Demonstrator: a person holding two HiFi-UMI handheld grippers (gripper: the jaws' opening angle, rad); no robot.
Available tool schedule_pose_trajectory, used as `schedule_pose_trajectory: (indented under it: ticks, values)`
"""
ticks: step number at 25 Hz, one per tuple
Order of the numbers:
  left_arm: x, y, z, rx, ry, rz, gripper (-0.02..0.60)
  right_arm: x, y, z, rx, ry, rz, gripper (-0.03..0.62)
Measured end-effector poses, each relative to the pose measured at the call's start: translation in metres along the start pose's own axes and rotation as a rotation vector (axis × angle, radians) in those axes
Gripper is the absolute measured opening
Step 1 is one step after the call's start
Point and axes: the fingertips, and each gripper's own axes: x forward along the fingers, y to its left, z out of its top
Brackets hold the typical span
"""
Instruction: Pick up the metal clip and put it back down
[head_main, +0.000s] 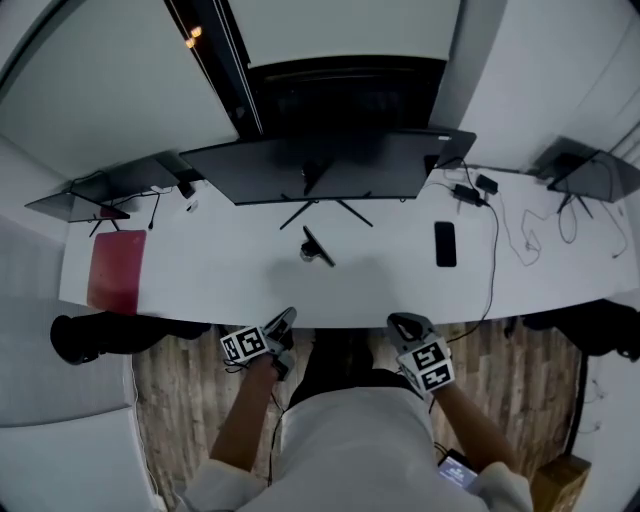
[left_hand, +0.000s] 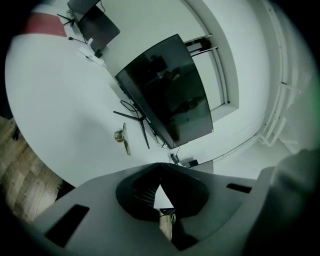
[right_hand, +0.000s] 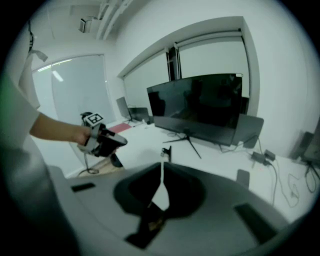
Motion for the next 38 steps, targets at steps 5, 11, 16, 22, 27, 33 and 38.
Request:
schedule_pose_trajectory:
  ticks: [5, 11, 16, 22, 27, 33, 38]
  values:
    - [-0.036, -0.017, -0.006, 0.132, -0.071, 0.048, 0.032, -0.009, 0.014, -0.006, -0.015, -0.009, 0.034, 0.035]
    - [-0.066, -0.024, -0.012, 0.194, -0.101, 0.061, 0.032, -0.013, 0.025, -0.004, -0.026, -0.025, 0.056, 0.035]
    - [-0.091, -0.017, -0.009, 0.284, -0.116, 0.114, 0.032, -0.01, 0.031, -0.001, -0.043, -0.021, 0.053, 0.035]
    - [-0.116, -0.013, 0.0, 0.463, -0.088, 0.189, 0.032, -0.001, 0.043, 0.007, -0.032, -0.027, 0.037, 0.035]
    - [-0.133, -0.014, 0.011, 0.55, -0.086, 0.191, 0.032, 0.008, 0.056, 0.017, -0.024, -0.044, 0.006, 0.035]
    - [-0.16, -0.022, 0.034, 0.585, -0.121, 0.159, 0.032, 0.008, 0.076, 0.032, 0.005, -0.061, -0.036, 0.035]
    - [-0.182, -0.03, 0.057, 0.654, -0.157, 0.149, 0.032, -0.002, 0.089, 0.054, 0.046, -0.102, -0.069, 0.035]
